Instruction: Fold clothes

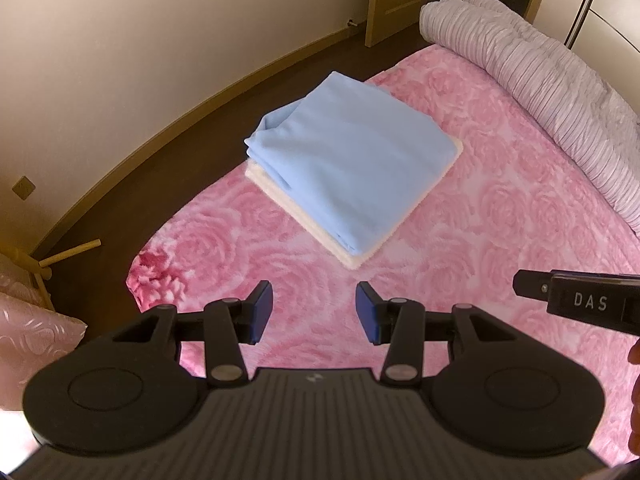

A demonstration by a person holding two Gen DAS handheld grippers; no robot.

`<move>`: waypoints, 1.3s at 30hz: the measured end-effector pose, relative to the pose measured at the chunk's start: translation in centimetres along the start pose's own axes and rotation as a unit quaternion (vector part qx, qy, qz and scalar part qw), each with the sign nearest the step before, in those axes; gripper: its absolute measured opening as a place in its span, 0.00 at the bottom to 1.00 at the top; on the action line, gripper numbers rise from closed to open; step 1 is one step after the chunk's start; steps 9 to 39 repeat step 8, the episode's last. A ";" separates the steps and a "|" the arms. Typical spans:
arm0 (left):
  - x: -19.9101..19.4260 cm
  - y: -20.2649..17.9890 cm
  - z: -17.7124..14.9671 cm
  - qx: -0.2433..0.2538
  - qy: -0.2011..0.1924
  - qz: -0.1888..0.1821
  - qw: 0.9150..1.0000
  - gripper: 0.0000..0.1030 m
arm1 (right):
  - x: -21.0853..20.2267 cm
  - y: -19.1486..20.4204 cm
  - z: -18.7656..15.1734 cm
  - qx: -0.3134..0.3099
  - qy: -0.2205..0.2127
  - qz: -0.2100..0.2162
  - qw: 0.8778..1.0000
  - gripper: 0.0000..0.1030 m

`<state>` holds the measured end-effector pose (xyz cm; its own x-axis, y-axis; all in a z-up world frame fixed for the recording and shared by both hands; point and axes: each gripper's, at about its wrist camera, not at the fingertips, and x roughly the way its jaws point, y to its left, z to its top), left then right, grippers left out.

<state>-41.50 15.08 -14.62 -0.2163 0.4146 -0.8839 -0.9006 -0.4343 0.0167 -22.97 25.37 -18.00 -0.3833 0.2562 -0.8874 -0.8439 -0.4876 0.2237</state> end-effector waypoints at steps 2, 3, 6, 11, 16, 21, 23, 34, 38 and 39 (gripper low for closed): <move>-0.4 0.3 0.0 0.001 -0.008 -0.001 1.000 0.40 | -0.4 0.3 -0.2 0.000 -0.004 -0.001 1.000 0.38; -0.8 0.5 -0.1 0.003 -0.017 -0.001 1.000 0.40 | -0.6 0.6 -0.3 0.000 -0.006 -0.002 1.000 0.38; -1.9 1.0 -0.3 0.012 -0.049 0.004 0.999 0.40 | -1.2 1.3 -0.6 -0.001 -0.014 -0.004 1.000 0.38; -2.4 1.4 -0.2 0.017 -0.059 0.004 0.998 0.40 | -1.7 1.9 -0.9 0.002 -0.020 -0.007 1.000 0.38; -2.4 1.4 -0.2 0.017 -0.059 0.004 0.998 0.40 | -1.7 1.9 -0.9 0.002 -0.020 -0.007 1.000 0.38; -2.4 1.4 -0.2 0.017 -0.059 0.004 0.998 0.40 | -1.7 1.9 -0.9 0.002 -0.020 -0.007 1.000 0.38; -2.4 1.4 -0.2 0.017 -0.059 0.004 0.998 0.40 | -1.7 1.9 -0.9 0.002 -0.020 -0.007 1.000 0.38; -2.4 1.4 -0.2 0.017 -0.059 0.004 0.998 0.40 | -1.7 1.9 -0.9 0.002 -0.020 -0.007 1.000 0.38; -2.4 1.4 -0.2 0.017 -0.059 0.004 0.998 0.40 | -1.7 1.9 -0.9 0.002 -0.020 -0.007 1.000 0.38; -2.4 1.4 -0.2 0.017 -0.059 0.004 0.998 0.40 | -1.7 1.9 -0.9 0.002 -0.020 -0.007 1.000 0.38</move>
